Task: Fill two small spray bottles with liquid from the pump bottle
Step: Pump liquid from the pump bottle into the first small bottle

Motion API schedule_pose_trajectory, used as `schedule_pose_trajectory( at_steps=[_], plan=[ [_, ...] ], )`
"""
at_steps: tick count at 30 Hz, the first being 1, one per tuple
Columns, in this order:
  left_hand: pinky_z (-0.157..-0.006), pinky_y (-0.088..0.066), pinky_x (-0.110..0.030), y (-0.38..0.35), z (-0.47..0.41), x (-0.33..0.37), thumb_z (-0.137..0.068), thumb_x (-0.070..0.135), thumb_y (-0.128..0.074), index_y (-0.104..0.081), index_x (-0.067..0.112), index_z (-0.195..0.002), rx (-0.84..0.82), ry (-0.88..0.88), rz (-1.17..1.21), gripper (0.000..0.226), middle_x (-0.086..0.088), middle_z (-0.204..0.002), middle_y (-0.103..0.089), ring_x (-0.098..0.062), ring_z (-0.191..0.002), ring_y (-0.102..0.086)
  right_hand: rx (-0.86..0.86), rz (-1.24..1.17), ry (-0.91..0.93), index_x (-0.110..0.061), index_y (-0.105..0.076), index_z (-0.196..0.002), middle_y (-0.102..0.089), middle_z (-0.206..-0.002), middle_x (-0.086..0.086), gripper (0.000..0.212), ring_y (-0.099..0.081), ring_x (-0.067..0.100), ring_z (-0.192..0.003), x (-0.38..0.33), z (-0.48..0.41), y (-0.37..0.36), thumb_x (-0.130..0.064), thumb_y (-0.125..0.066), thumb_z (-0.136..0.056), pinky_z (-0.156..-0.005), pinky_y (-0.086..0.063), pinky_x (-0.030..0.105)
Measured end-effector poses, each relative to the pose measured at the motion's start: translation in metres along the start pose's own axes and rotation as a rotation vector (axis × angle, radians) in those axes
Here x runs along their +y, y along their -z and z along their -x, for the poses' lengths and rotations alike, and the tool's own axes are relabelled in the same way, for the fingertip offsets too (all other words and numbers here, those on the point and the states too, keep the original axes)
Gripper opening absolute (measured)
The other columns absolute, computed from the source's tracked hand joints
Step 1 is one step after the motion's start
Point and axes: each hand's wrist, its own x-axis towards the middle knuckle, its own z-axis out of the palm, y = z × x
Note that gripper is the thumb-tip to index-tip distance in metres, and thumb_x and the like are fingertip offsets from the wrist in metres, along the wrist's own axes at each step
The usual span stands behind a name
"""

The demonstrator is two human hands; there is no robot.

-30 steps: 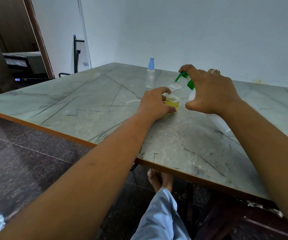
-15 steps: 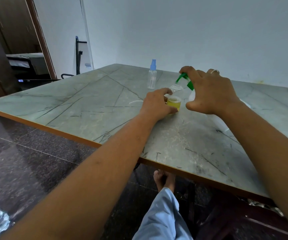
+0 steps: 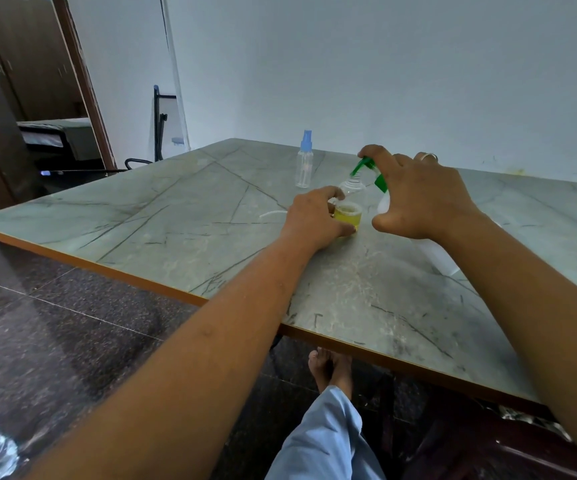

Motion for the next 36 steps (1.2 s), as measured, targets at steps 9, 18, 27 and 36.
schedule_pose_trajectory(
  at_steps=[9, 18, 27, 36],
  plan=[
    [-0.095, -0.044, -0.028, 0.0015, 0.0023, 0.0016, -0.072, 0.031, -0.079, -0.054, 0.022, -0.125, -0.004, -0.008, -0.005, 0.058, -0.004, -0.121, -0.063, -0.018, -0.105, -0.06, 0.025, -0.028, -0.01, -0.031, -0.03, -0.132, -0.061, -0.11, 0.005, 0.076, -0.053, 0.028, -0.093, -0.0033, -0.0039, -0.0006, -0.041, -0.071, -0.068, -0.07, -0.05, 0.036],
    [-0.093, -0.045, -0.027, 0.0006, 0.001, 0.0004, -0.072, 0.031, -0.079, -0.055, 0.024, -0.123, -0.009, 0.01, 0.02, 0.057, -0.003, -0.121, -0.062, -0.018, -0.105, -0.06, -0.01, 0.001, -0.006, -0.036, -0.011, -0.147, -0.057, -0.123, 0.005, 0.096, -0.052, 0.032, -0.105, 0.0003, 0.0004, -0.0005, -0.04, -0.068, -0.07, -0.074, -0.051, 0.038],
    [-0.094, -0.045, -0.027, -0.0003, 0.0013, 0.0005, -0.072, 0.032, -0.079, -0.054, 0.024, -0.124, -0.005, 0.009, 0.002, 0.058, -0.003, -0.123, -0.062, -0.018, -0.106, -0.06, -0.009, -0.027, -0.017, -0.035, -0.02, -0.143, -0.057, -0.126, 0.004, 0.088, -0.053, 0.03, -0.104, -0.0011, 0.0021, 0.0016, -0.042, -0.07, -0.071, -0.078, -0.052, 0.04],
    [-0.093, -0.044, -0.027, 0.0001, 0.0017, 0.0004, -0.072, 0.031, -0.079, -0.054, 0.023, -0.124, -0.003, 0.003, 0.004, 0.058, -0.004, -0.122, -0.062, -0.017, -0.104, -0.06, 0.008, -0.035, -0.027, -0.033, -0.03, -0.131, -0.061, -0.11, 0.003, 0.075, -0.041, 0.019, -0.086, -0.0019, -0.0026, -0.0014, -0.04, -0.071, -0.068, -0.066, -0.04, 0.03]
  ],
)
